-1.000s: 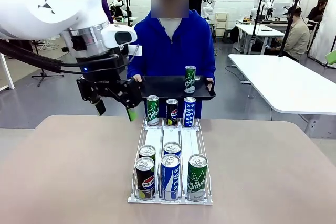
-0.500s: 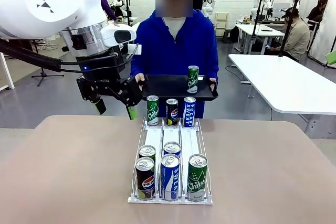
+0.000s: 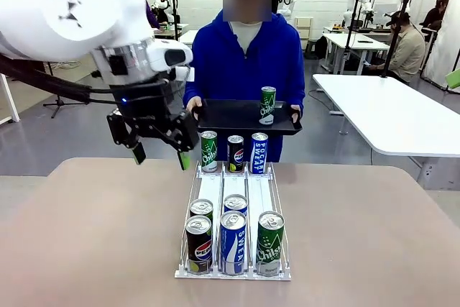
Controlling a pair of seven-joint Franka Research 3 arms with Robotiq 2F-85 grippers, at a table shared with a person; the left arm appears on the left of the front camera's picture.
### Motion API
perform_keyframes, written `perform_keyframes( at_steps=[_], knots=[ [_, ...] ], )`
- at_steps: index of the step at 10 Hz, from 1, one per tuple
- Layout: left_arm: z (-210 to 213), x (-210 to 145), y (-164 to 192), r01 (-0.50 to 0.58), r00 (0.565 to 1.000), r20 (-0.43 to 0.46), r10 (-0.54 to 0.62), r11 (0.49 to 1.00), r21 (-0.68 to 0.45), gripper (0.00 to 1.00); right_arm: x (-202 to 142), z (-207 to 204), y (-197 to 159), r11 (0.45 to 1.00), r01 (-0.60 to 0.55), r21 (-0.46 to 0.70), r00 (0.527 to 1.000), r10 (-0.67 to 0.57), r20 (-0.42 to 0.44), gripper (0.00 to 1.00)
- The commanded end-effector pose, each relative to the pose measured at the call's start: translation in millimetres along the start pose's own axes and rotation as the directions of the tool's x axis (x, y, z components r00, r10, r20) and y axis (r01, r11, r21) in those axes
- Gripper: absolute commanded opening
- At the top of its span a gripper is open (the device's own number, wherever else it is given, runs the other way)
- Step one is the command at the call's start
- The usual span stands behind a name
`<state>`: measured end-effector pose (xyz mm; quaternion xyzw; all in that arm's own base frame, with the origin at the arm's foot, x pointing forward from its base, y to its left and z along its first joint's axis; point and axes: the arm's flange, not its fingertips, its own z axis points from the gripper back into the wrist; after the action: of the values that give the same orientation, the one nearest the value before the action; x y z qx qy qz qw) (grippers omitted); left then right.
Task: Retrieve and hand over the desired beverage to the person.
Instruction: Pick up another can of the same type that the person held from the Automatic Can Dispenser.
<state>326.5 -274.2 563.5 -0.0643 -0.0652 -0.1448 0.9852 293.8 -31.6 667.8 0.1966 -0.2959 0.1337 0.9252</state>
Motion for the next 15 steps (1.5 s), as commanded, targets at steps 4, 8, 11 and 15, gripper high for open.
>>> perform_keyframes(
  at_steps=[4,8,11,15],
  knots=[
    [-64.0,4.9,-40.7,-0.282,0.959,0.020,0.282,0.948,0.148,1.00,3.7,0.7,-0.2,1.000,0.000,0.001,1.000,0.000,-0.017,1.00],
    [-98.4,3.5,-48.3,-0.261,0.965,0.062,0.255,0.957,0.128,1.00,3.7,0.7,-0.2,1.000,0.000,0.001,1.000,0.000,-0.017,1.00],
    [-118.8,2.1,-49.3,-0.236,0.971,0.054,0.232,0.965,0.114,1.00,3.7,0.7,-0.2,1.000,0.000,0.001,1.000,0.000,-0.017,1.00],
    [-132.3,0.8,-48.3,-0.212,0.977,0.040,0.209,0.972,0.104,1.00,3.7,0.7,-0.2,1.000,0.000,0.001,1.000,0.000,-0.017,1.00]
  ],
)
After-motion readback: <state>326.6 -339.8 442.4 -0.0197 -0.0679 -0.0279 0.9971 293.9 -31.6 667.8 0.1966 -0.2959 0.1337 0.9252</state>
